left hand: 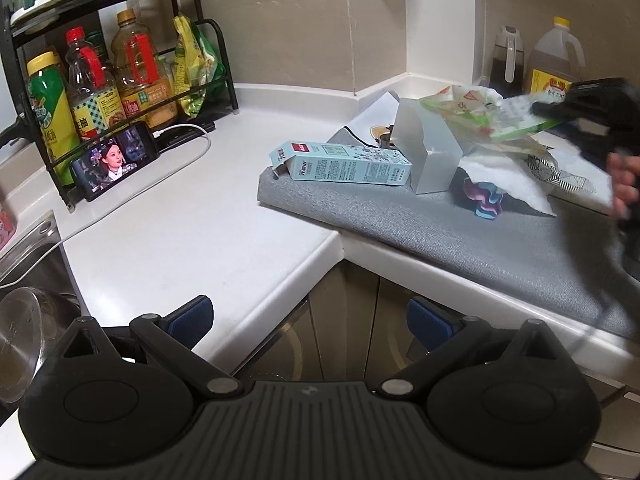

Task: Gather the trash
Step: 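Grasp the green-and-white snack bag with the right gripper and lift it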

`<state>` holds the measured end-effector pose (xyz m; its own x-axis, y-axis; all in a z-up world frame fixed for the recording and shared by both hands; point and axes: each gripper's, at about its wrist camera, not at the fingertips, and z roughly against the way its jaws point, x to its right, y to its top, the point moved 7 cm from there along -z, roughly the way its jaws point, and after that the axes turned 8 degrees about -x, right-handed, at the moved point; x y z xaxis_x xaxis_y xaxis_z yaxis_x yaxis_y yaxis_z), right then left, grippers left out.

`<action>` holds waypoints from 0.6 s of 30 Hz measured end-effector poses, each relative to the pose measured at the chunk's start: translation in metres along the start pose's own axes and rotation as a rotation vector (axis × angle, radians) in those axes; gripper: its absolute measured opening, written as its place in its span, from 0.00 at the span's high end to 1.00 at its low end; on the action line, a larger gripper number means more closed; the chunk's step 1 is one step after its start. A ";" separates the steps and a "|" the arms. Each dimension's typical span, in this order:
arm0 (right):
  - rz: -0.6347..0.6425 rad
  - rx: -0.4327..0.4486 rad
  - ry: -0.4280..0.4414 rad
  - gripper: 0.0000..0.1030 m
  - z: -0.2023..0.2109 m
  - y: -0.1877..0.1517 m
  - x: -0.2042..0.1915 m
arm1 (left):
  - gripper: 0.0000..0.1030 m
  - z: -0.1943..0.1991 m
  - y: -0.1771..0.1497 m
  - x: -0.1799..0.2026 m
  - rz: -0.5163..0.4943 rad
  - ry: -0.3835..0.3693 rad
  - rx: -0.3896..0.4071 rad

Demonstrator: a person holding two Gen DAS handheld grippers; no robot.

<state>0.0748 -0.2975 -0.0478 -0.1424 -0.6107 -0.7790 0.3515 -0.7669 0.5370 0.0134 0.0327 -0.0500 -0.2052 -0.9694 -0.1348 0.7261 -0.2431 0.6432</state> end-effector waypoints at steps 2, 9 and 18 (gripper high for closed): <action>0.047 0.015 0.018 0.92 0.023 -0.005 -0.006 | 0.00 -0.003 0.000 0.003 -0.004 -0.001 -0.007; 0.229 0.046 -0.074 0.92 0.090 -0.042 -0.010 | 0.00 -0.005 -0.001 0.016 -0.030 -0.021 -0.005; 0.205 0.076 -0.377 0.65 0.122 -0.054 0.043 | 0.00 -0.004 0.013 0.023 -0.035 -0.029 0.020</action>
<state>-0.0636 -0.3065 -0.0706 -0.4096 -0.7706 -0.4882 0.3411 -0.6257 0.7015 0.0211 0.0074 -0.0476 -0.2491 -0.9588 -0.1363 0.7047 -0.2760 0.6536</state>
